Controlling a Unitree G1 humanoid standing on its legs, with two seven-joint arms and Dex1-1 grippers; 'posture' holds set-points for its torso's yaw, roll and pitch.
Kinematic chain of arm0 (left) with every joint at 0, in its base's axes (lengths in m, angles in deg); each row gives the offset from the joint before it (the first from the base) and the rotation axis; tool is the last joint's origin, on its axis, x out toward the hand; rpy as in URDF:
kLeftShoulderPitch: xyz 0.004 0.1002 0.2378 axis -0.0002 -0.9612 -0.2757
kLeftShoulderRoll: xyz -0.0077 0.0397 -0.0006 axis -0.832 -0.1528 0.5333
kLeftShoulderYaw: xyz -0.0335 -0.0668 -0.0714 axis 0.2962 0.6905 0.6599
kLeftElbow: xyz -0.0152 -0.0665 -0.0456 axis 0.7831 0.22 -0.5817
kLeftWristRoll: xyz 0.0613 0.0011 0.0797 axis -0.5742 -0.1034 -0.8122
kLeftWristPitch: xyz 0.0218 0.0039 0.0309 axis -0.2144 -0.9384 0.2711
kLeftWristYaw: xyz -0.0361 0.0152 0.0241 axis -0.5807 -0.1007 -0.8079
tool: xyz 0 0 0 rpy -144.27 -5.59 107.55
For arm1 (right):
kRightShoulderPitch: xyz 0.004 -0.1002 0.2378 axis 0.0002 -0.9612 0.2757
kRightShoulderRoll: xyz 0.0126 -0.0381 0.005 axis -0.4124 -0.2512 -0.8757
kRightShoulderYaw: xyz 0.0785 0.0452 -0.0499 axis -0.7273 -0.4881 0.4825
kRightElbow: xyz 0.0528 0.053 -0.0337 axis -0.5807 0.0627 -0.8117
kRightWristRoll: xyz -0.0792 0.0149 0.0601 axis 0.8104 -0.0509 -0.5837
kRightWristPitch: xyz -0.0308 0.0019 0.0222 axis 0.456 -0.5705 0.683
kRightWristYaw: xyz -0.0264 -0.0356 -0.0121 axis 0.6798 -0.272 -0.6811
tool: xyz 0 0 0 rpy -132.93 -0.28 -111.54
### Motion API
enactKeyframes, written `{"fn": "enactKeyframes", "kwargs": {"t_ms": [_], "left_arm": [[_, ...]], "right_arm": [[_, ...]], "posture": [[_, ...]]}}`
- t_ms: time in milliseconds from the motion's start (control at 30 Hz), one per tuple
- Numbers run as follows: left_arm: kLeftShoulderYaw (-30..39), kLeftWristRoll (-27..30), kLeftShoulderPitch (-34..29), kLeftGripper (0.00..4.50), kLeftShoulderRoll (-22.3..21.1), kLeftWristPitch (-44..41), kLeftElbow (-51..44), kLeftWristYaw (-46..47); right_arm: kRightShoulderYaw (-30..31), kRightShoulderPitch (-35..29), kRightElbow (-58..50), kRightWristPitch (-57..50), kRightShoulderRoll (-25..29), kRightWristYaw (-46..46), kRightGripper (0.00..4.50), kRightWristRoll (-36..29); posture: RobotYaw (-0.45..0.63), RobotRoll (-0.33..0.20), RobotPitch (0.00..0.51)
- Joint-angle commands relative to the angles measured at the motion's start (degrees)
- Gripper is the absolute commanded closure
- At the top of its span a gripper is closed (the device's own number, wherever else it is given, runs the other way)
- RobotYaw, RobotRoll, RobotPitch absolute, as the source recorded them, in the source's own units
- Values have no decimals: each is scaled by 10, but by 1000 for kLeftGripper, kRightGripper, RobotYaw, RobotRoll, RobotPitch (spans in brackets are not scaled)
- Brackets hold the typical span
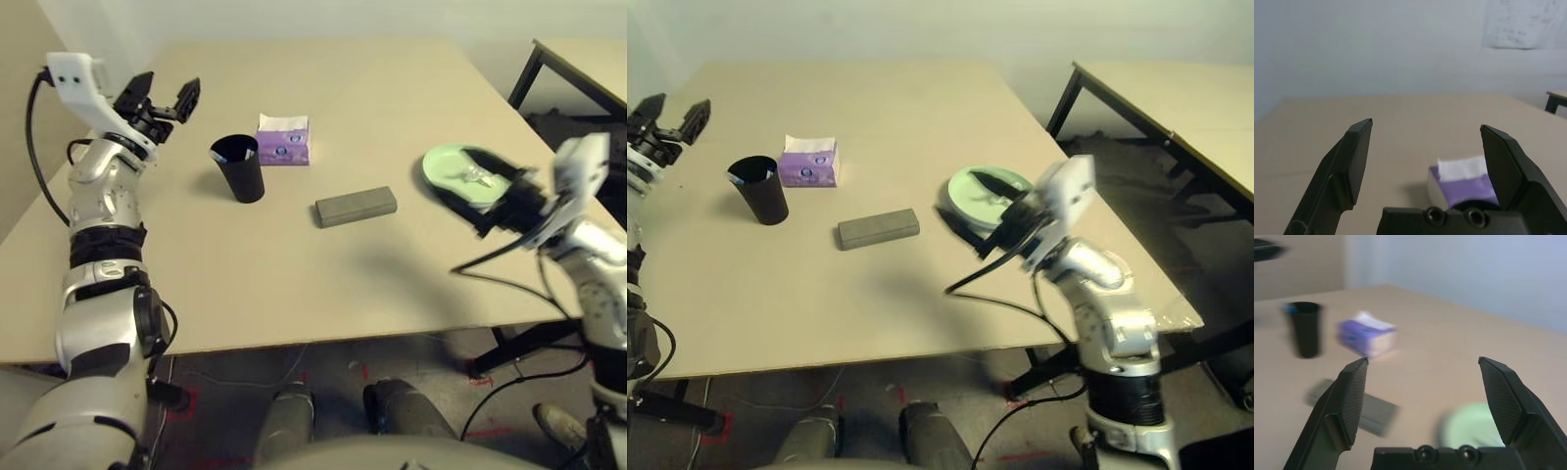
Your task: Organize and tidy the items on the table.
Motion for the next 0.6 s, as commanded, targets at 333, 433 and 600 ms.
{"fn": "enactKeyframes", "kwargs": {"t_ms": [333, 433, 600], "left_arm": [[76, 62, -232, 32, 18, -61, -198, 20], [87, 63, -286, 32, 27, -57, -220, 27], [95, 54, -362, 32, 30, -48, -233, 31]], "right_arm": [[-54, 68, 481, 257, 70, 110, 0, 84], [-46, 106, 583, 322, 73, 136, 0, 103], [-37, 141, 708, 396, 76, 159, 0, 132]], "posture": [[-74, 0, 65], [-58, 0, 66], [1, 0, 71]]}}
